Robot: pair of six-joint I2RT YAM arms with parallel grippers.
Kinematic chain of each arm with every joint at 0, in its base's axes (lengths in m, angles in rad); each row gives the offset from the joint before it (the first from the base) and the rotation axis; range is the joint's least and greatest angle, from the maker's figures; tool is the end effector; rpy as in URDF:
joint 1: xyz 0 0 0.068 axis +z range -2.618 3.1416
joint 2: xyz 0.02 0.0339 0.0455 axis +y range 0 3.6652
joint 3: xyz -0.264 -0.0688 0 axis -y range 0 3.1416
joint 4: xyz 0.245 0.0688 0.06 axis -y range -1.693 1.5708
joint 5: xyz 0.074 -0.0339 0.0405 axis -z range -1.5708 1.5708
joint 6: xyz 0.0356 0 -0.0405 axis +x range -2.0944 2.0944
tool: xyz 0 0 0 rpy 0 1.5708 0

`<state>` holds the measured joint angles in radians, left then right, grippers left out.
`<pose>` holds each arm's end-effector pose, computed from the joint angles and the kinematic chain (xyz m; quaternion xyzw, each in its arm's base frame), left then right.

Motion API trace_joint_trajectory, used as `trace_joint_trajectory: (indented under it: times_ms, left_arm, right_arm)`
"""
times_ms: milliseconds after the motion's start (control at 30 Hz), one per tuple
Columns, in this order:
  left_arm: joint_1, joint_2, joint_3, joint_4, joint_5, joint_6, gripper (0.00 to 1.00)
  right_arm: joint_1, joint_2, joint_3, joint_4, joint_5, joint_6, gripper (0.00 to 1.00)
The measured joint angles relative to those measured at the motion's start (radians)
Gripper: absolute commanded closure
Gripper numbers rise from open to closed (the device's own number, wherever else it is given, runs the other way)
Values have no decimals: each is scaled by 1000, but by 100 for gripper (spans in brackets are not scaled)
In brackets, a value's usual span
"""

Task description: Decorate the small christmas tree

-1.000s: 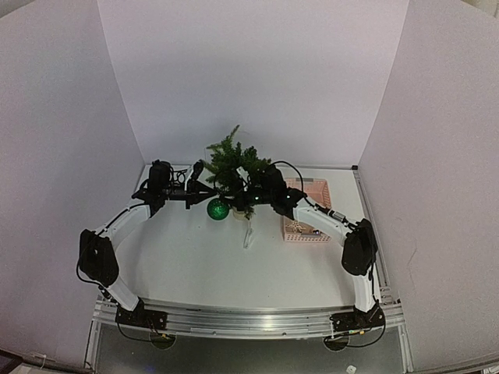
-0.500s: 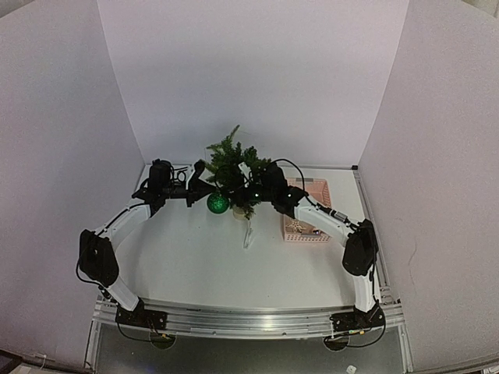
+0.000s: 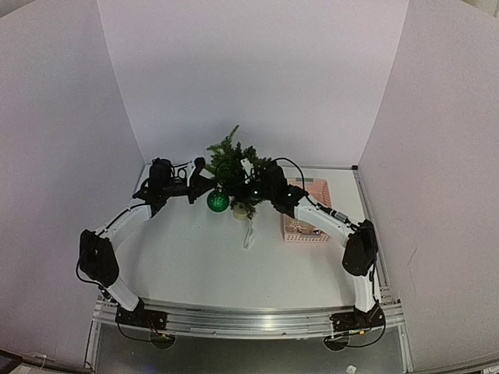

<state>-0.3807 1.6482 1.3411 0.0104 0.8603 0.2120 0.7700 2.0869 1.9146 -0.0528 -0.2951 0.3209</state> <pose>0.3475 -0.1681 0.3314 0.4506 0.6263 -0.3796 0.5105 0.3570 0.3606 0.3361 -0.2616 0.7337 0.4181 0.4673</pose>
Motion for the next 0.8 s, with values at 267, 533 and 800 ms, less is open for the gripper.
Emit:
trace_joint_trajectory:
  times_ms: [267,533,800]
  left_arm:
    - [-4,0,2,17,-26,-32,100]
    - [-19,5,14,24,-28,-70,100]
    - [-21,10,15,43,-37,-122,100]
  right_arm:
    - [9,0,6,2,60,13,100]
    - [31,-28,-33,8,162,69,100]
    - [49,-73,-83,52,242,161,100]
